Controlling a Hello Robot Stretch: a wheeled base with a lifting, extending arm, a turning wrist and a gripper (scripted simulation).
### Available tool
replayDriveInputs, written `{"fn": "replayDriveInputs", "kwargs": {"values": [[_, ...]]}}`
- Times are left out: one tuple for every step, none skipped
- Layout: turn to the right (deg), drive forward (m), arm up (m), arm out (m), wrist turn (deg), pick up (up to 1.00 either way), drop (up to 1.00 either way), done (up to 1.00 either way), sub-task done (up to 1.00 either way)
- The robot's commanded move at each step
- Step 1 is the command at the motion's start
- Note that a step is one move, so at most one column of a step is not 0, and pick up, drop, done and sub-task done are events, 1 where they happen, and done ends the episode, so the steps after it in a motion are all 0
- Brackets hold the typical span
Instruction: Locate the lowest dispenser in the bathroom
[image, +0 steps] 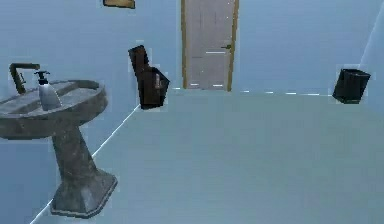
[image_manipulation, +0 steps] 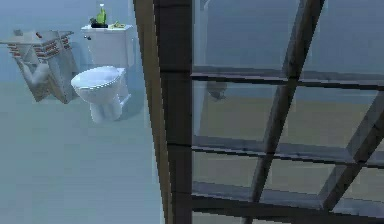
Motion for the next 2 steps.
{"fn": "replayDriveInputs", "kwargs": {"values": [[9.0,0.0,0.0,0.0,0.0,0.0,0.0,0.0,0.0],[0.0,0.3,0.0,0.0,0.0,0.0,0.0,0.0,0.0]]}}
